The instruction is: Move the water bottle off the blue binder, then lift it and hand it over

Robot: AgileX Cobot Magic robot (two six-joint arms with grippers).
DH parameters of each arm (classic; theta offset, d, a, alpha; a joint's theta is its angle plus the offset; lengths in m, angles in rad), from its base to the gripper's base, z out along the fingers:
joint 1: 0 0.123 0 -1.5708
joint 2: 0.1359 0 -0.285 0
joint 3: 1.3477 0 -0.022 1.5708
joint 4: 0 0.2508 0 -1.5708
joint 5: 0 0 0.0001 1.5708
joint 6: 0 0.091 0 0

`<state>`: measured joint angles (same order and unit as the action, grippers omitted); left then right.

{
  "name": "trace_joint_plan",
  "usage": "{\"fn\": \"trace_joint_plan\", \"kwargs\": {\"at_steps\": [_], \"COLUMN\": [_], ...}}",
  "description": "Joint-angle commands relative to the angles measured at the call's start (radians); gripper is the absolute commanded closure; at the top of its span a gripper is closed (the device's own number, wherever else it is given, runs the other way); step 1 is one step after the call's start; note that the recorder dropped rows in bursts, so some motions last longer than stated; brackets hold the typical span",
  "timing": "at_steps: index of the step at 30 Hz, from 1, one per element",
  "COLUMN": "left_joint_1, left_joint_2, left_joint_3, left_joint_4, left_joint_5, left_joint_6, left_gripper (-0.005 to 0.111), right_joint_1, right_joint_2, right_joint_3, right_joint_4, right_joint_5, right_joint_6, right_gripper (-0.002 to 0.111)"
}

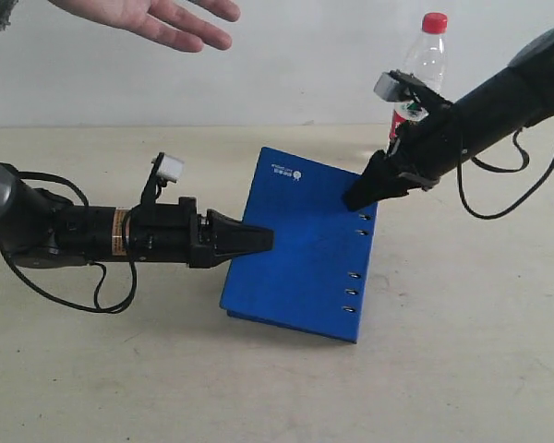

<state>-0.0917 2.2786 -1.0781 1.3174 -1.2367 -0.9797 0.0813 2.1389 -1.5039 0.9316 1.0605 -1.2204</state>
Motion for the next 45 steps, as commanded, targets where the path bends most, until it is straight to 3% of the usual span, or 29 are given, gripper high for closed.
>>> {"fn": "trace_joint_plan", "kwargs": {"at_steps": [1, 11, 13, 16, 18, 21, 24, 26, 30, 32, 36, 37, 45], "left_joint_1": [0.001, 0.001, 0.001, 0.001, 0.001, 0.001, 0.001, 0.003, 0.054, 0.119, 0.190, 0.202, 0.208], "left_joint_2": [-0.004, -0.004, -0.004, -0.004, -0.004, -0.004, -0.004, -0.004, -0.004, -0.004, -0.004, -0.014, -0.164], "left_joint_3": [0.001, 0.001, 0.001, 0.001, 0.001, 0.001, 0.001, 0.001, 0.001, 0.001, 0.010, 0.014, 0.136], "left_joint_4": [0.031, 0.024, 0.019, 0.017, 0.017, 0.017, -0.008, -0.042, -0.104, -0.110, -0.097, -0.078, -0.122], "left_joint_5": [0.016, 0.016, 0.016, 0.016, 0.016, 0.016, 0.027, 0.056, 0.110, 0.089, 0.016, 0.016, 0.016], "left_joint_6": [0.031, 0.031, 0.031, 0.028, 0.028, 0.028, 0.028, 0.005, -0.026, -0.058, -0.047, -0.047, 0.206], "left_gripper": [0.102, 0.102, 0.102, 0.101, 0.095, 0.075, 0.048, 0.040, 0.057, 0.071, 0.091, 0.101, 0.102], "right_joint_1": [-0.005, -0.003, -0.003, -0.003, -0.003, -0.003, -0.003, -0.003, -0.003, -0.003, -0.003, -0.003, -0.003], "right_joint_2": [0.079, 0.175, 0.175, 0.175, 0.175, 0.175, 0.175, 0.175, 0.175, 0.175, 0.175, 0.175, 0.041], "right_joint_3": [0.010, 0.003, 0.003, 0.003, 0.003, 0.003, 0.003, 0.003, 0.003, 0.003, 0.003, 0.003, 0.003], "right_joint_4": [0.018, 0.217, 0.231, 0.238, 0.240, 0.240, 0.240, 0.240, 0.240, 0.240, 0.240, 0.237, 0.180], "right_joint_5": [0.009, 0.161, 0.161, 0.161, 0.161, 0.161, 0.161, 0.161, 0.161, 0.161, 0.161, 0.161, 0.161], "right_joint_6": [-0.028, -0.225, -0.225, -0.225, -0.227, -0.241, -0.255, -0.257, -0.286, -0.311, -0.318, -0.318, -0.334], "right_gripper": [0.050, 0.053, 0.065, 0.095, 0.108, 0.108, 0.108, 0.108, 0.108, 0.108, 0.108, 0.108, 0.108]}}
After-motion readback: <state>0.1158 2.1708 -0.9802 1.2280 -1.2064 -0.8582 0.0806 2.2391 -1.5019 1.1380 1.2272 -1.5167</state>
